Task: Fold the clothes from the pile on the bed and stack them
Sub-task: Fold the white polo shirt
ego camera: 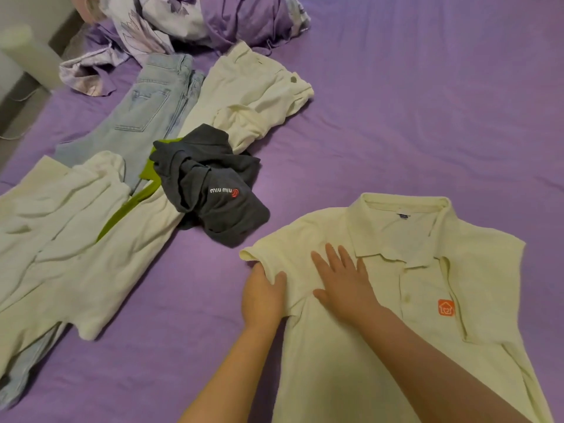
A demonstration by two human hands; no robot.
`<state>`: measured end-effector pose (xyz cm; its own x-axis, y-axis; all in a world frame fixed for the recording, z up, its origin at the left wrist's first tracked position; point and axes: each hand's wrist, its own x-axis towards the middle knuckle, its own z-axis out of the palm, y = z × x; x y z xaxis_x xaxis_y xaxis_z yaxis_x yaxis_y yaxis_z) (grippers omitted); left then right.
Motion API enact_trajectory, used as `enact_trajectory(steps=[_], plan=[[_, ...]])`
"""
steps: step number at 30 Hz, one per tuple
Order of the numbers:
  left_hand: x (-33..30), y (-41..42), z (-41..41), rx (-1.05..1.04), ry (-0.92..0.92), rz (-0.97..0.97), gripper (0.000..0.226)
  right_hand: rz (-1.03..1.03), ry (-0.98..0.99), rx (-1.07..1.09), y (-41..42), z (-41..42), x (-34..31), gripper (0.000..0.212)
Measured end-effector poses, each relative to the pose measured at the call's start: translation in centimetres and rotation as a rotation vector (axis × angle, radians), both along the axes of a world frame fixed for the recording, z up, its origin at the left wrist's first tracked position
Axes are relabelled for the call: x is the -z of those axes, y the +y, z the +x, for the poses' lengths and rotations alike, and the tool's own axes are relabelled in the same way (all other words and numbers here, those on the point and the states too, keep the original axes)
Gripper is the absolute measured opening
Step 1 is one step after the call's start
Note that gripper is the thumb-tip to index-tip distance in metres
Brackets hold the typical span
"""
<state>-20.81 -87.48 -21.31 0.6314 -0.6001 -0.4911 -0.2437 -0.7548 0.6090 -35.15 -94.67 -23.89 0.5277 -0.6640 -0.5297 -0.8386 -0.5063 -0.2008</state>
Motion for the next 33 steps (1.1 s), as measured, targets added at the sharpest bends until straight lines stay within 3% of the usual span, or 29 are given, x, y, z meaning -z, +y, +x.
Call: enact_trajectory(steps=[3,6,8,12,19,24,28,30,33], plan=[[-1.2,-0.1,-2.4,0.195,-0.134,-0.119,0.028,-0.029,-0.154,0.085,-0.2,-2.1,-1.3,0.06],[-1.2,-0.5,-4.9,0.59,-0.307,-0.045,0.048,-0.09,-0.238,0.155,-0.8,-5.2,-2.4,0.051],[-0.8,-0.9,-6.4,0.759,-0.274,0.015,0.056,-0.123,-0.249,0.202,-1.5,-7.4,-2.8,0.046],[0.6,-2.2,-7.9,0.76,0.024,0.006,0.058,-0.107,-0.243,0.266,-3.0,-11.6,-2.8,0.046],[2.0,-8.1,-6.7,0.665,-0.289,-0.118,0.068,-0.184,-0.16,0.46,-7.9,-18.5,-2.9,0.049],[2.7,-13.7,-5.5,0.769,-0.206,0.051,0.099,-0.017,-0.092,0.519,-12.3,-20.9,-1.7,0.087],[2.4,-15.6,-4.9,0.807,-0.262,0.157,0.104,0.057,-0.074,0.567,-14.8,-21.0,-0.8,0.104],[2.0,-16.0,-4.7,0.685,-0.107,0.197,0.094,0.108,-0.053,0.63,-15.5,-21.1,-0.9,0.089],[1.6,-15.9,-4.7,0.415,0.252,0.179,0.042,0.13,-0.123,0.677,-15.5,-21.3,-1.1,0.024]])
